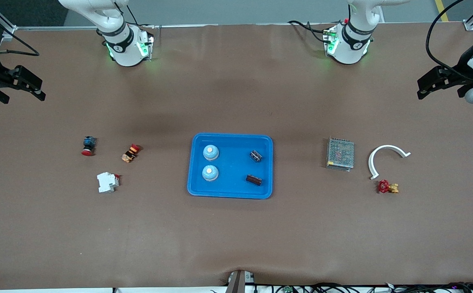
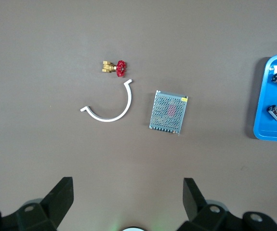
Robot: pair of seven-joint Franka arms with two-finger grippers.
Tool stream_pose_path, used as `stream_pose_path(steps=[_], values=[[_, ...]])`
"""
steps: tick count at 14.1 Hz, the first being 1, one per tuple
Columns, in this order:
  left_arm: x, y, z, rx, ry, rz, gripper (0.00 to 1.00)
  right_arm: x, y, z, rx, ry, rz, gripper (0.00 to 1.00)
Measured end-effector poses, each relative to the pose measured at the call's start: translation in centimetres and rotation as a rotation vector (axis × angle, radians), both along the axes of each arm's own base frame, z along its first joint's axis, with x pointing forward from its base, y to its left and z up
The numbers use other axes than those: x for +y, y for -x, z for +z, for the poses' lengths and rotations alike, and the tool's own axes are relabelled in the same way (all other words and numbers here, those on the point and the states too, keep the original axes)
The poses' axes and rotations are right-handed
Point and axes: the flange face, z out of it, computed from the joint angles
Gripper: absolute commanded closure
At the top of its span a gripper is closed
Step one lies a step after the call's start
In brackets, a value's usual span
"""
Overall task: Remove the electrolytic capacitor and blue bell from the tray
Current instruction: 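Move the left gripper and the right gripper toward the blue tray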
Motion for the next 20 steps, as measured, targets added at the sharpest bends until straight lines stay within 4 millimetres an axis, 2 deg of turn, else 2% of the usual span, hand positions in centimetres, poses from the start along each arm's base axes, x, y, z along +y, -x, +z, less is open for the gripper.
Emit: stream_pose_path(steps=[9, 11, 12, 13, 17, 20], values=[[0.3, 0.0, 0.0, 0.001, 0.0, 0.006, 0.0, 0.0, 0.0, 0.0, 0.0, 0.0, 0.0, 0.0], [0.0, -0.2, -0.5, 0.011, 0.0, -0.001, 0.0, 1.0, 0.0, 0.0, 0.002, -0.003, -0.022, 0.0], [-0.5, -0.4, -1.1, 0.021, 0.001, -0.011, 0.0, 2.5, 0.0, 0.0, 0.005, -0.006, -0.06, 0.0], [-1.4, -0.6, -1.6, 0.031, 0.001, -0.02, 0.0, 5.1, 0.2, 0.0, 0.008, -0.01, -0.109, 0.0], [-4.6, -1.6, -4.7, 0.079, -0.002, -0.012, 0.0, 18.0, 2.7, -0.2, 0.01, -0.026, -0.231, 0.0], [-6.6, -2.8, -7.7, 0.087, 0.003, -0.001, 0.0, 26.5, 4.2, -2.1, -0.01, -0.068, -0.338, 0.0]])
